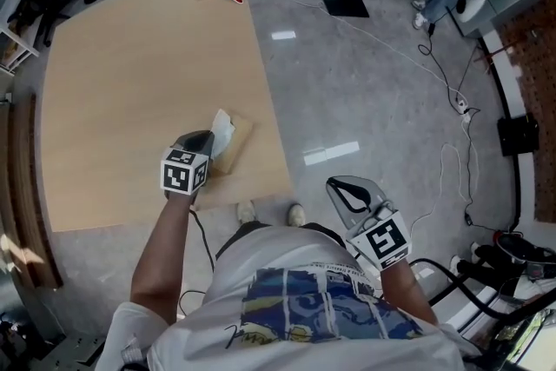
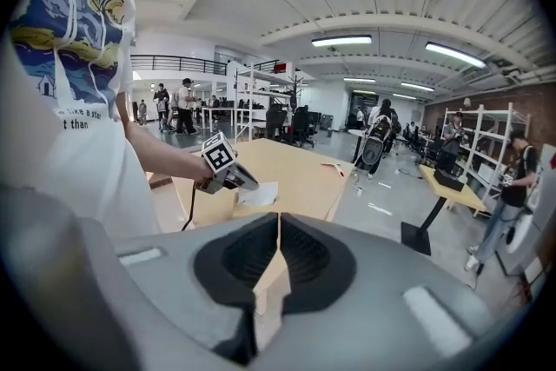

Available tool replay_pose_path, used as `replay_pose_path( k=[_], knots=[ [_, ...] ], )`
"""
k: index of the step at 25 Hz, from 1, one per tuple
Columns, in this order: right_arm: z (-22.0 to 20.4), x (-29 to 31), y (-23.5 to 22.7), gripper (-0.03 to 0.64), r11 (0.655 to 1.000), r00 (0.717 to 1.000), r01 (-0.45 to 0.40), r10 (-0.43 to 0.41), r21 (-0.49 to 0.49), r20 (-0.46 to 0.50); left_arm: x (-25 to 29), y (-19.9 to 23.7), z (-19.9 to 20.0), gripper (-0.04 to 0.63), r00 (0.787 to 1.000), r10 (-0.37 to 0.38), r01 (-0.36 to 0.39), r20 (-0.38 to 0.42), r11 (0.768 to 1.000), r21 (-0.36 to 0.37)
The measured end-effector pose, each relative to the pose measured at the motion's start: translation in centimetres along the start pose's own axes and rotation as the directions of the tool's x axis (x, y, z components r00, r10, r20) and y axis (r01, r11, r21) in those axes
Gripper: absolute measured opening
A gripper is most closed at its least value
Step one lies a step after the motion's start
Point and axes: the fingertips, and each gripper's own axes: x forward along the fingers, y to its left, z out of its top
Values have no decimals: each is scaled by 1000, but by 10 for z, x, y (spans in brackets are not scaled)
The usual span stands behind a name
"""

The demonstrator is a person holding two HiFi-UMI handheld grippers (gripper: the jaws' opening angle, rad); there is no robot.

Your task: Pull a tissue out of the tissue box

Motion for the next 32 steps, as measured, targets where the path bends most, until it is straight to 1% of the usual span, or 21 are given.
replay_pose_path(
  k=[13,22,28,32],
  knots=[
    [-12,-10,-19,7,999,998,-36,36,-6,52,-12,-9,16,6,997,72,-72,-5,997,41],
    [-23,-25,-33,7,998,995,-62,62,-2,83,-23,-30,30,6,993,118,-118,-1,991,60],
    [-26,-34,-39,6,996,991,-90,92,-21,102,-38,-47,43,6,988,152,-154,28,986,66],
    [-31,-40,-40,6,993,988,-110,113,-30,106,-51,-62,53,6,984,168,-172,66,983,59]
  ],
)
